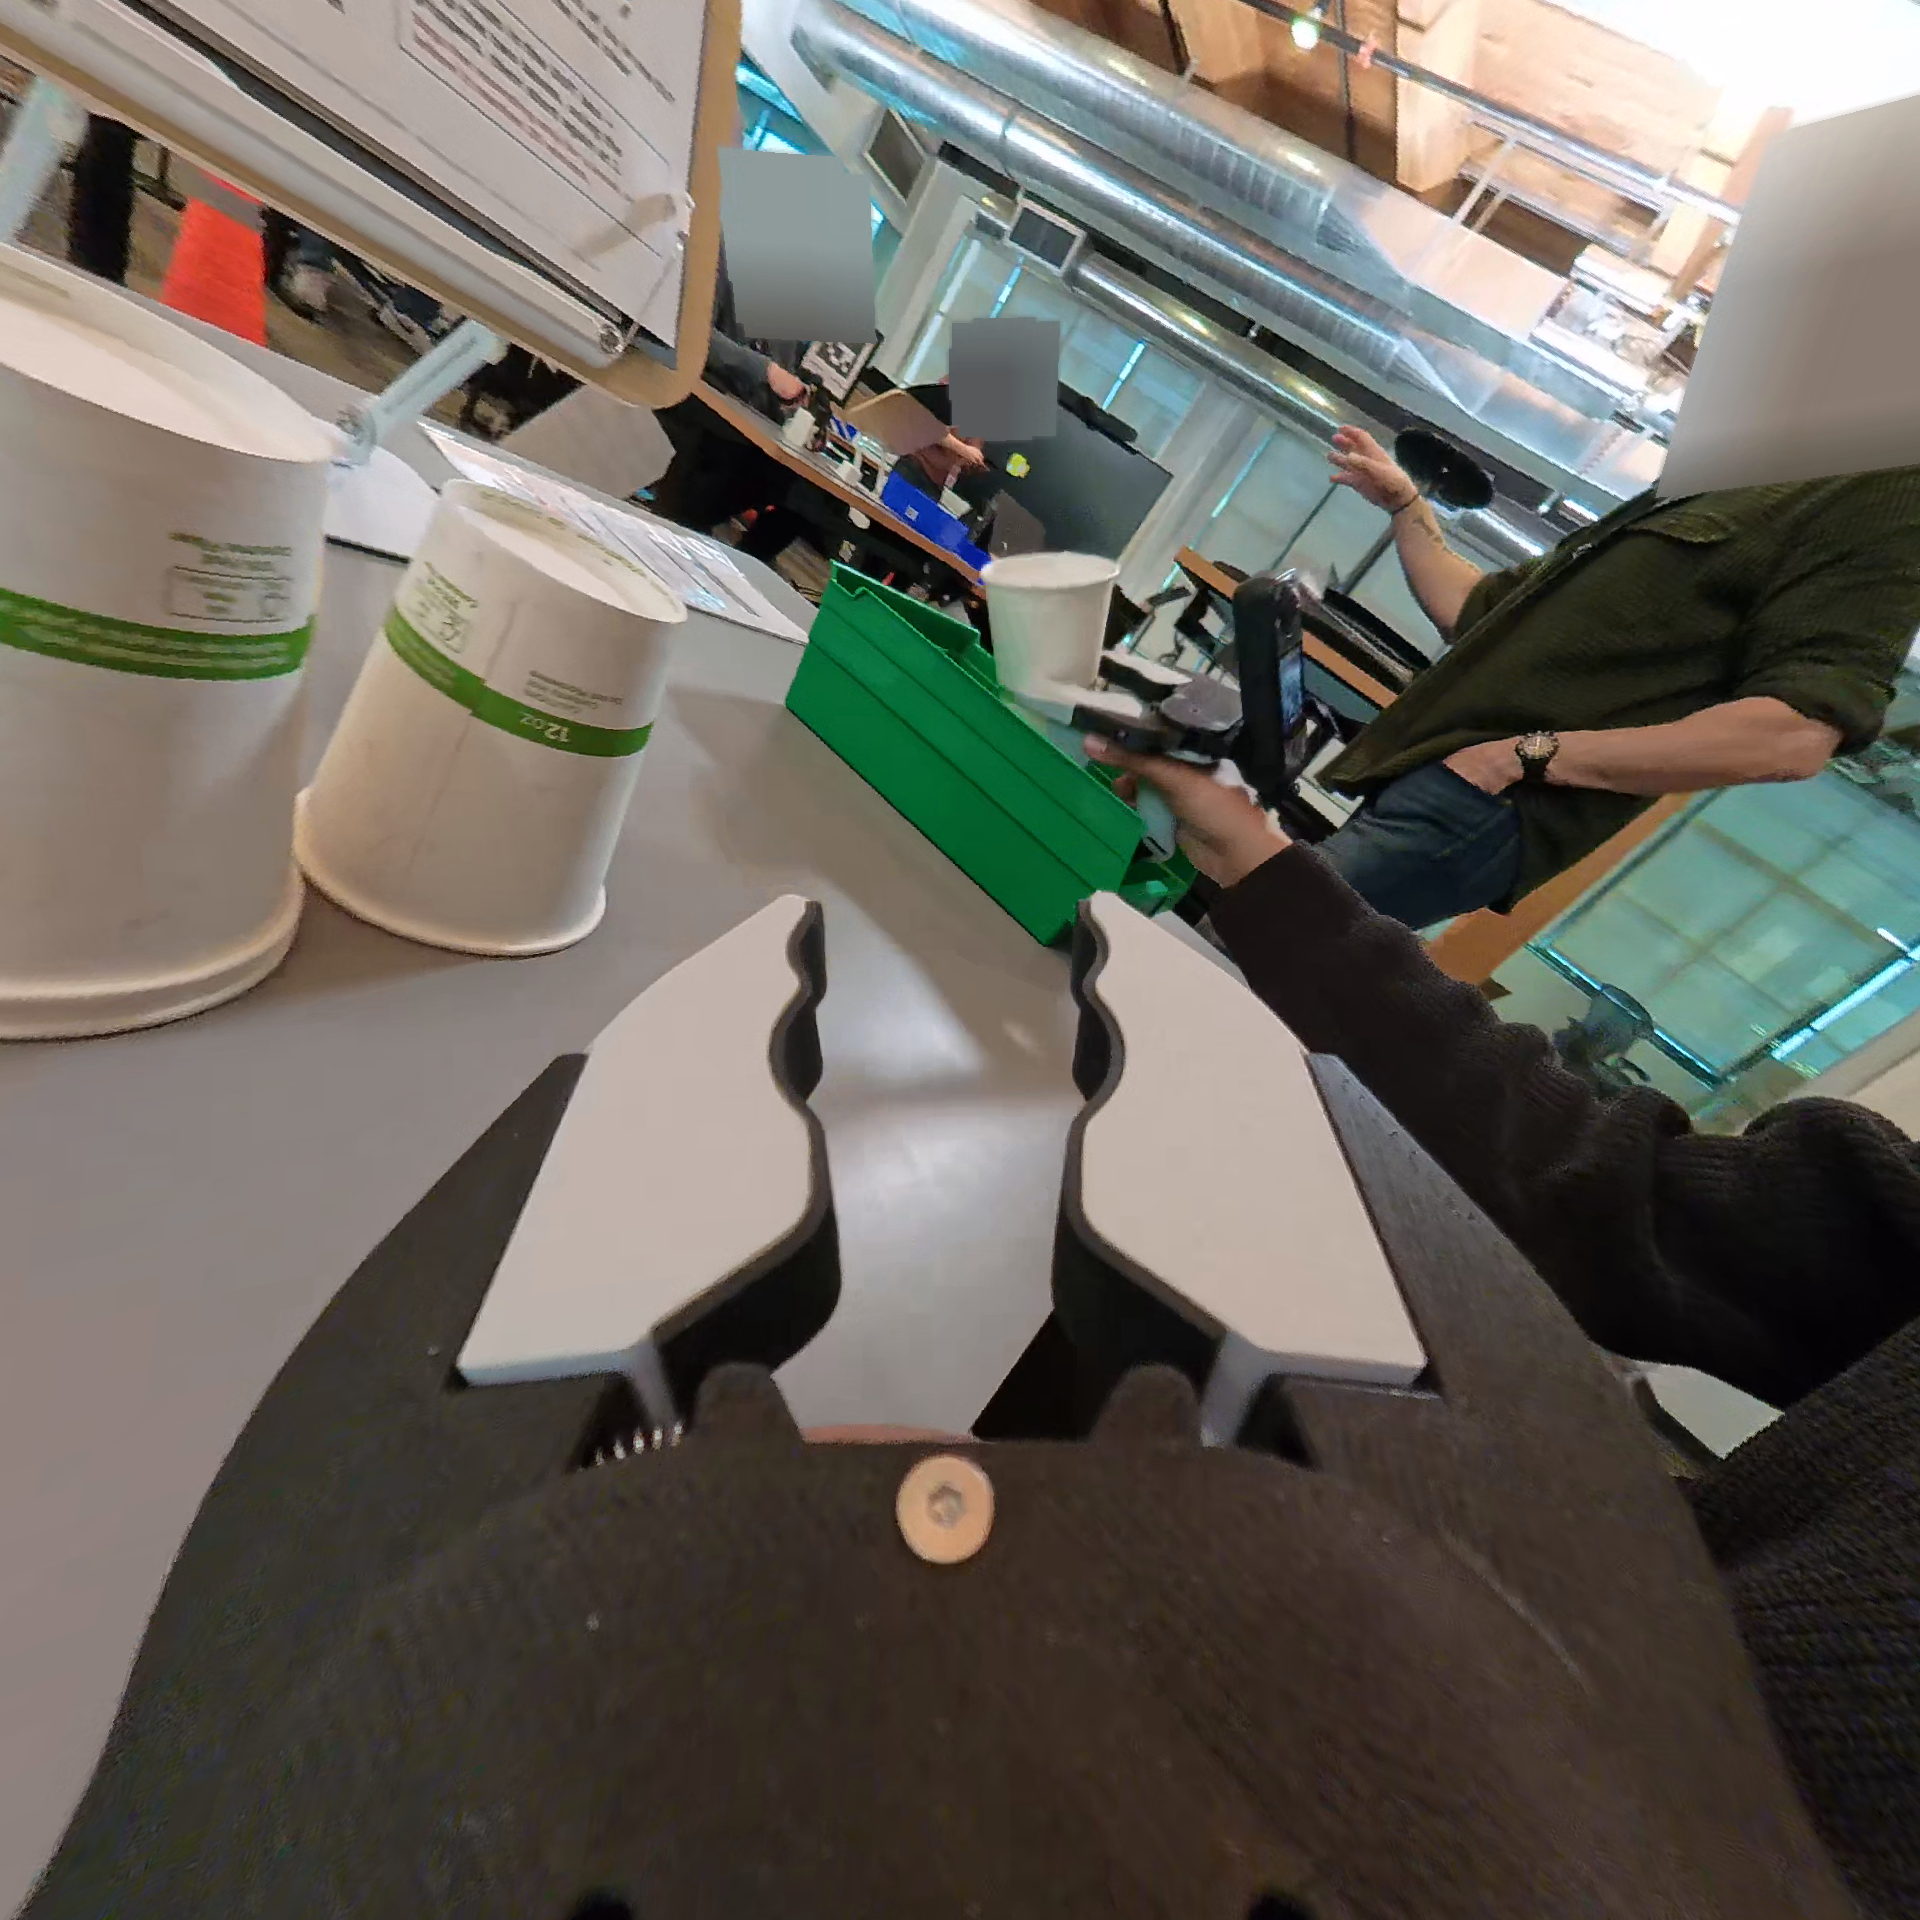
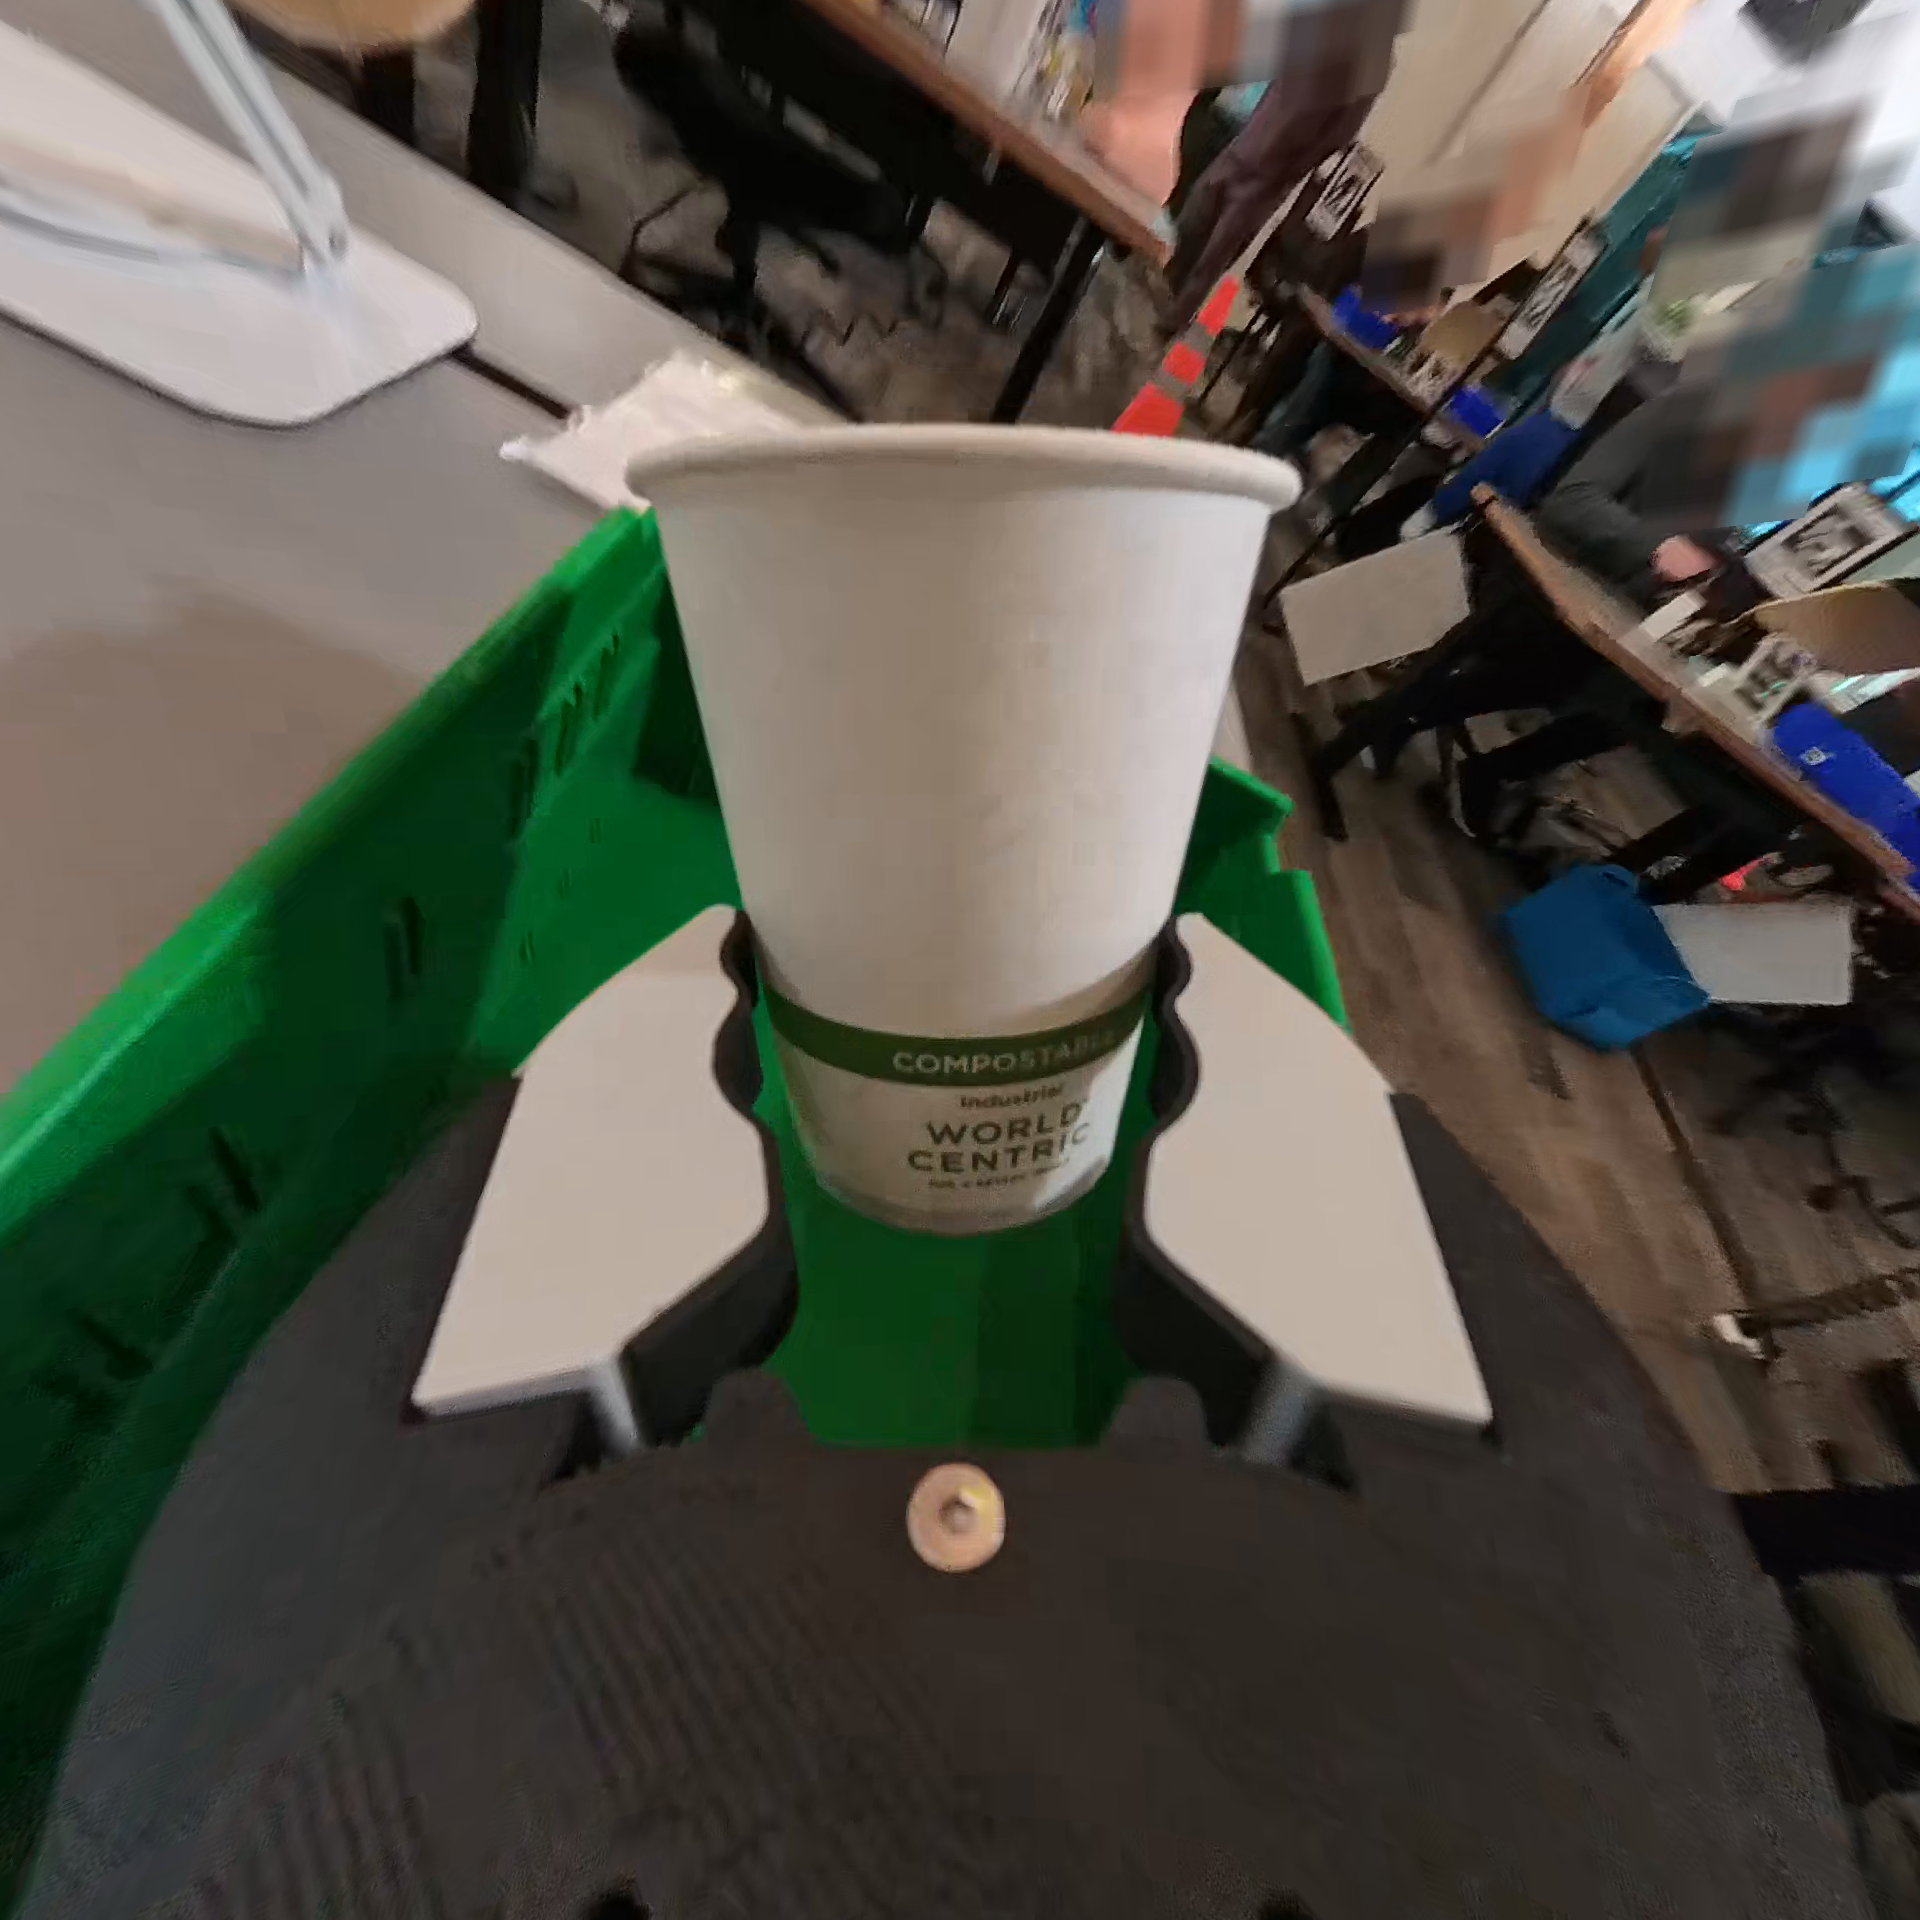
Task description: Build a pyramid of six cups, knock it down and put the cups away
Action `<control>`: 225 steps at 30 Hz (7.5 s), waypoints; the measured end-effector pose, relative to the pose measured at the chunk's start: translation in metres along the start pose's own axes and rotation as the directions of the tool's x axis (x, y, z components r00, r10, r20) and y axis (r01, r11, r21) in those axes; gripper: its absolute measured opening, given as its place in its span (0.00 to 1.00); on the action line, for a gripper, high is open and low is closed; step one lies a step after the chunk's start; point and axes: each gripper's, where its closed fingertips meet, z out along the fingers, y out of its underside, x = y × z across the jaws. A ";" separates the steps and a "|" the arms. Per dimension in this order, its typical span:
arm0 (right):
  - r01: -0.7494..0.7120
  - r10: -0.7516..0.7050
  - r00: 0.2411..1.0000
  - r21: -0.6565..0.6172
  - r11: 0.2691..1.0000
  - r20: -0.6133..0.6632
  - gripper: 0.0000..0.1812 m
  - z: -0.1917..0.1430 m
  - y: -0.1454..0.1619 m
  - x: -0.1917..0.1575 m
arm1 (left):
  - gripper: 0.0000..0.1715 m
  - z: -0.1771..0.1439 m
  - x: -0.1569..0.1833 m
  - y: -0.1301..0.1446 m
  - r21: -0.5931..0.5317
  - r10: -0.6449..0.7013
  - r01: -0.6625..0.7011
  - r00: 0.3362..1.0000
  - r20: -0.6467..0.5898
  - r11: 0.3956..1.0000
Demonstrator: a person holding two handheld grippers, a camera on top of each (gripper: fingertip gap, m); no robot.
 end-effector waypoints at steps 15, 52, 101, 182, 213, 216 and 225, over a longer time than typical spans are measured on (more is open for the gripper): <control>-0.185 0.247 0.948 -0.288 0.940 0.199 0.41 0.023 0.053 -0.031 | 0.27 -0.008 0.003 0.010 -0.049 0.094 -0.092 0.995 0.041 0.995; 0.071 0.027 0.941 -0.275 0.959 0.337 0.46 0.060 0.002 -0.049 | 0.27 -0.006 -0.013 0.017 -0.084 0.105 -0.097 0.990 0.099 0.992; -0.332 0.350 0.937 -0.291 0.898 0.011 0.40 -0.007 0.057 0.021 | 0.27 0.039 0.013 0.027 -0.158 0.059 -0.075 0.993 -0.104 0.985; 0.047 0.110 0.945 -0.458 0.887 0.309 0.55 -0.020 0.081 -0.016 | 0.27 0.022 0.009 0.025 -0.141 0.059 -0.066 0.997 -0.055 0.988; -0.437 0.164 0.684 0.219 0.872 0.711 0.43 -0.106 -0.144 -0.295 | 0.26 0.029 0.006 0.027 -0.159 0.067 -0.075 0.996 -0.054 0.984; -0.354 0.091 0.705 0.238 0.904 0.703 0.48 -0.107 -0.143 -0.335 | 0.26 0.028 0.002 0.028 -0.160 0.057 -0.063 0.998 -0.041 0.985; -0.317 0.143 0.690 0.119 0.941 0.710 0.54 -0.062 -0.136 -0.363 | 0.26 -0.005 -0.006 0.021 -0.107 0.064 -0.057 0.995 0.070 0.993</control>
